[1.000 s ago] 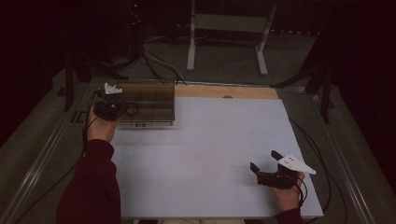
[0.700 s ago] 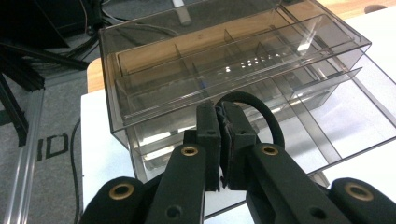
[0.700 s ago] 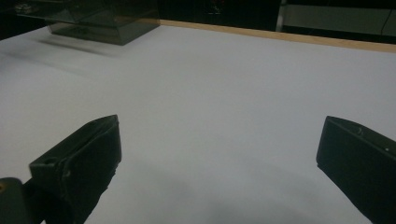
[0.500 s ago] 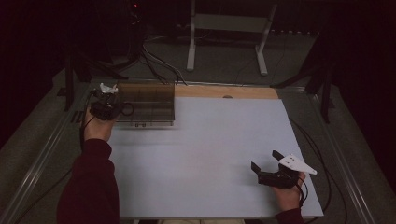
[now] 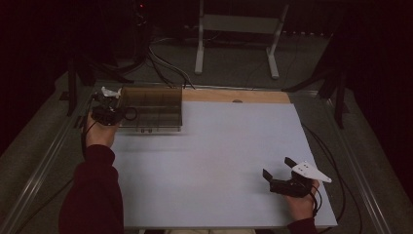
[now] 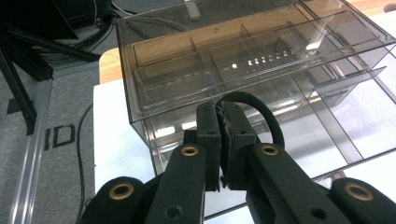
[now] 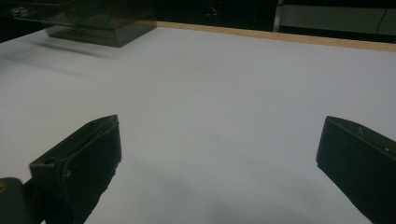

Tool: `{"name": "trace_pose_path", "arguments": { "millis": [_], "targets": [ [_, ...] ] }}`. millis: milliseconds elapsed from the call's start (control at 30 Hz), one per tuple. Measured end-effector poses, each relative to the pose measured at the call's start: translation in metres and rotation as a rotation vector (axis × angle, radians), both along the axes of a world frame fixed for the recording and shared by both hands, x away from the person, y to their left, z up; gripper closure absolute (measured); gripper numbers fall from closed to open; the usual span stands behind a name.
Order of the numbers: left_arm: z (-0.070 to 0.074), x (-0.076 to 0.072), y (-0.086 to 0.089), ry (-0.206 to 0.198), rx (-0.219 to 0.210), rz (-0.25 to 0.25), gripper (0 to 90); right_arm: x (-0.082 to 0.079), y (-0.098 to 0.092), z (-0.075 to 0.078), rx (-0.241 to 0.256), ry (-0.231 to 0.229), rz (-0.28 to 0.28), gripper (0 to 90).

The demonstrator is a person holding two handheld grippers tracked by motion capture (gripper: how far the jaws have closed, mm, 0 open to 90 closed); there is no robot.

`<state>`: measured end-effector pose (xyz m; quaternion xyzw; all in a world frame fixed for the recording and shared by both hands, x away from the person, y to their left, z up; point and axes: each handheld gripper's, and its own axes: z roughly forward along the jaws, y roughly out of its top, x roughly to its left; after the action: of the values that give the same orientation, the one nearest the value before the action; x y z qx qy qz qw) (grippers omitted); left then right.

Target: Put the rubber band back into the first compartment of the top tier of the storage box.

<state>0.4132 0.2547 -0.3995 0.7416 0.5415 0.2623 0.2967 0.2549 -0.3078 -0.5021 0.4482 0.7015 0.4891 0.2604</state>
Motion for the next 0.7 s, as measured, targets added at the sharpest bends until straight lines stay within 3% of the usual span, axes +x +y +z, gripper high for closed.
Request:
{"name": "trace_pose_path", "arguments": {
  "millis": [700],
  "targets": [
    [-0.013, 0.006, 0.003, 0.055, 0.015, 0.05, 88.3, 0.0, -0.001, 0.0, 0.012, 0.005, -0.005, 0.1]
  ]
}}
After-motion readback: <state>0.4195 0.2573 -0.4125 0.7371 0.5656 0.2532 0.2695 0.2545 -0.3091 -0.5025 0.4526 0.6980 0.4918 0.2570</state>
